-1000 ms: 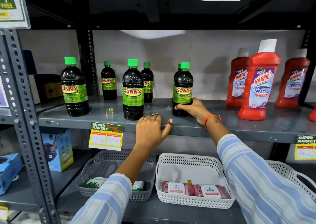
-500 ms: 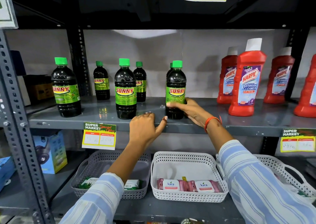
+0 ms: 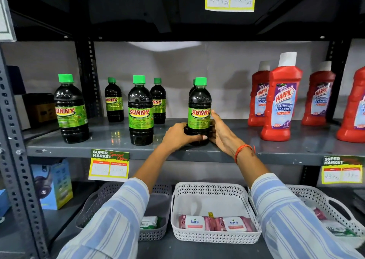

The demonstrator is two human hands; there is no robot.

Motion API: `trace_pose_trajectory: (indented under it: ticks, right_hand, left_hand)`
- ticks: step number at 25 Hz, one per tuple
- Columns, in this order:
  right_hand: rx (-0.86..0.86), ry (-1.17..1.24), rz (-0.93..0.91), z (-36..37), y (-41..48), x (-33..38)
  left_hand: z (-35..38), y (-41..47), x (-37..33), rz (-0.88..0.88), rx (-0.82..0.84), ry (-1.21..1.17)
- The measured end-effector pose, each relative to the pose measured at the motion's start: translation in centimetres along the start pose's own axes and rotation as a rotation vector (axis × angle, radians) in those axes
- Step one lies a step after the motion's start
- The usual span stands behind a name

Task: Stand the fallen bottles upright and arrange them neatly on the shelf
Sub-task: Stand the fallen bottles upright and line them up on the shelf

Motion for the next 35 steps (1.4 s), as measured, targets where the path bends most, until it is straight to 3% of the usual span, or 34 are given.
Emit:
trace_pose_trajectory:
  ticks: [16,35]
  right_hand:
    - [-0.012,0.029,-0.042,-0.1,0.0,0.1]
    - [-0.062,0.014,-0.090,-0.3,0.8,-0.2]
  left_hand:
    - [-0.3,-0.4,0.1,-0.005,0.025,-0.206]
    - [-0.6,-0.8,-1.0,0.004,0.033,-0.257]
Point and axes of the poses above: each hand's wrist, its own y-axis towards the middle knuckle, its own z-axis out of the palm, x = y × z, the point moved 1 cm from there along y, towards the middle knuckle, and after that the axes turned 10 degrees about z, right-handed, at the moved point
